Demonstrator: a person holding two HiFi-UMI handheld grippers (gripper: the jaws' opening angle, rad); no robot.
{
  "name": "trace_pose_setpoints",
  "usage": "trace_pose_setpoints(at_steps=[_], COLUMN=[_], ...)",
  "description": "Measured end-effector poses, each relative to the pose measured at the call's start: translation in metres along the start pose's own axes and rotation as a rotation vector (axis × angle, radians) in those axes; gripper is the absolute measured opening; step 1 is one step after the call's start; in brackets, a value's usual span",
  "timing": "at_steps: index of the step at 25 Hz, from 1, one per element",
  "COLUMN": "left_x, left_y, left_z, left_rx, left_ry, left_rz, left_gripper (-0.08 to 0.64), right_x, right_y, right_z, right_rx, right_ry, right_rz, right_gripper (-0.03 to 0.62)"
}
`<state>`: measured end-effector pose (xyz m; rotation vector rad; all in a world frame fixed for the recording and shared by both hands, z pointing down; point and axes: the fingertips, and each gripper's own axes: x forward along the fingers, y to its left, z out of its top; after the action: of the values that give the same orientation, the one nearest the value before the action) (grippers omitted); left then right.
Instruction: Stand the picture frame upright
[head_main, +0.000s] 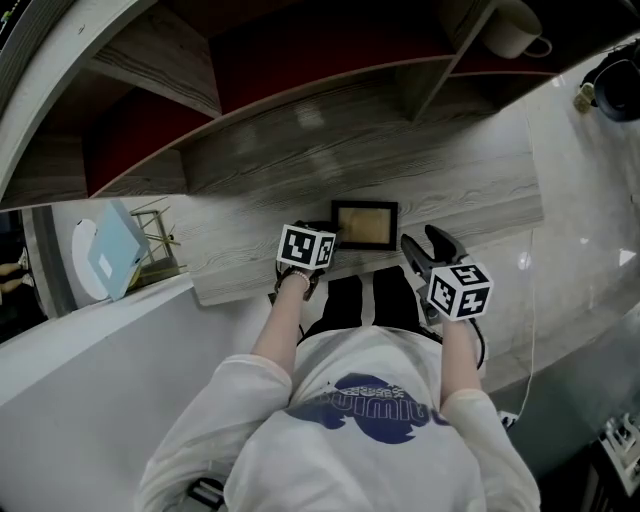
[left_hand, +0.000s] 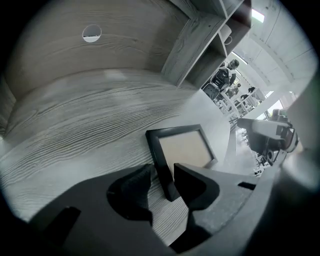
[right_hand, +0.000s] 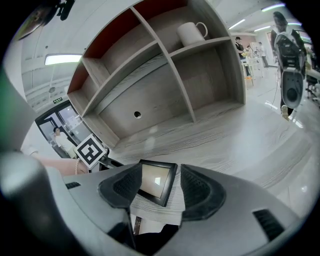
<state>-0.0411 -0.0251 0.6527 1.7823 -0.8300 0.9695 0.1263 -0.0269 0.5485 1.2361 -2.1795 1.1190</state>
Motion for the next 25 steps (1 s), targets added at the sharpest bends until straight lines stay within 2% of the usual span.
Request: trace_pose_setpoints(at_steps=[6,14,21,25], left_x=[0.000,0.001,0.001,0.001], left_y=[0.002,0.003,0.004,0.004], left_z=[0.001,0.000,0.000,0.001], left_rx=[0.008,0.016,0.017,0.019], left_ry=[0.010,0.018,0.011,0.007], left_rz=[0.005,0.019,0.026,0.027], left_gripper=[0.135,0.123,0.110,0.110], right_x=[0.008,0.046,0.077,0.085], right_y=[-0.006,-0.014,-0.008,-0.008], right_z=[-0.008,-0.029,-0.042,-0.053], right_rx=[0.010,-0.002,-0.018,-0.045], right_ry=[0.040,0.162,0.234,0.267], right_rz=[-0.009,-0.019,-0.052,-0.107], right_gripper=[0.233,0.223,0.212,0.206])
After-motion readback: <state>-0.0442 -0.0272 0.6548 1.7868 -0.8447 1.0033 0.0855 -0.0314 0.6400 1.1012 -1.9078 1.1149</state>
